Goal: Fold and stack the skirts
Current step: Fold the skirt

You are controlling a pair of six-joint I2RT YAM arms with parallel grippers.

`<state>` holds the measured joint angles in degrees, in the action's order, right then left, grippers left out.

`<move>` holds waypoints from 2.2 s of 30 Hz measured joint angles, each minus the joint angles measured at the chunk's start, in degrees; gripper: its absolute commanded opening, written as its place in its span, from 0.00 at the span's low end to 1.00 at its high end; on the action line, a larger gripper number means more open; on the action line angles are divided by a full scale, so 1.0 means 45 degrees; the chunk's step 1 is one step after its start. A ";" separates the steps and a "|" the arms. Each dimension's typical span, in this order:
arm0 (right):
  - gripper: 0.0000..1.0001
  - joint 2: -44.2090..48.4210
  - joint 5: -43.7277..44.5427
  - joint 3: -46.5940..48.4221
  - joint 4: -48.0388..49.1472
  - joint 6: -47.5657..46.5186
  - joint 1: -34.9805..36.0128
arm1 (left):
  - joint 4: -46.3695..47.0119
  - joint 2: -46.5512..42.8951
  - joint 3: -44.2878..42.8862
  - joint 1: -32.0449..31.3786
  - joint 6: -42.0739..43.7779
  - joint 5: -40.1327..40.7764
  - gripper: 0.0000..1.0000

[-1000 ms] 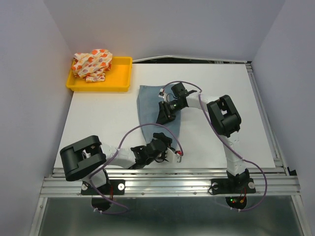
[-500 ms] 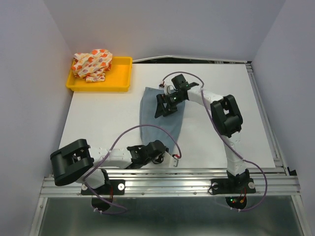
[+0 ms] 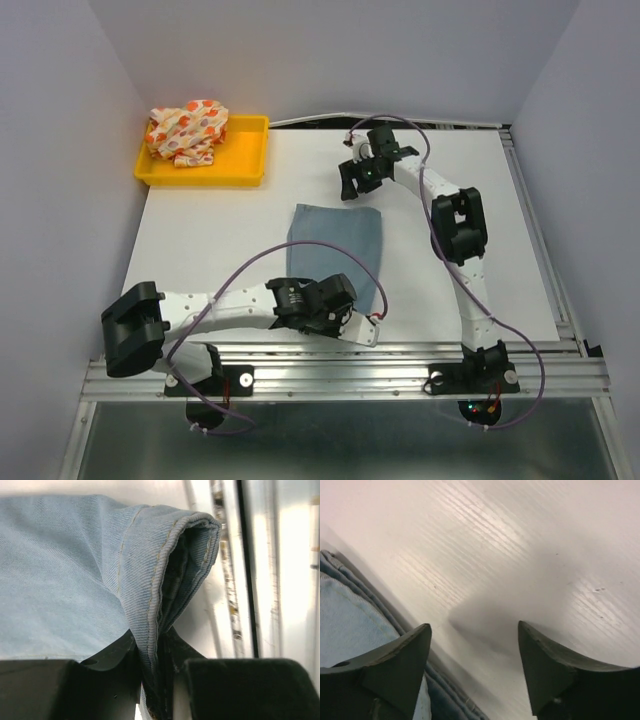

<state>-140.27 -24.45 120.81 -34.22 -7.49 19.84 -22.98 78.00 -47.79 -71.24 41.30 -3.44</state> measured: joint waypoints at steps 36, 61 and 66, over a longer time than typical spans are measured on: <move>0.34 0.1452 -0.7723 -0.5503 -0.0636 -0.1909 0.2200 | -0.7519 0.6042 -0.9617 0.4643 0.3186 -0.4027 0.09; 0.70 0.0733 -0.6057 -0.1700 -0.1506 -0.0408 0.1690 | -0.4677 0.3997 -0.9058 0.6829 0.1365 -0.3949 0.68; 0.48 0.0772 -0.5197 -0.0287 -0.1253 0.0267 0.0675 | -0.3075 0.1253 -0.5780 0.7130 -0.0389 -0.4367 0.64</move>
<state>-136.79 -47.83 119.52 -39.86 -6.28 22.87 -36.82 83.64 -73.80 -39.16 39.55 -23.09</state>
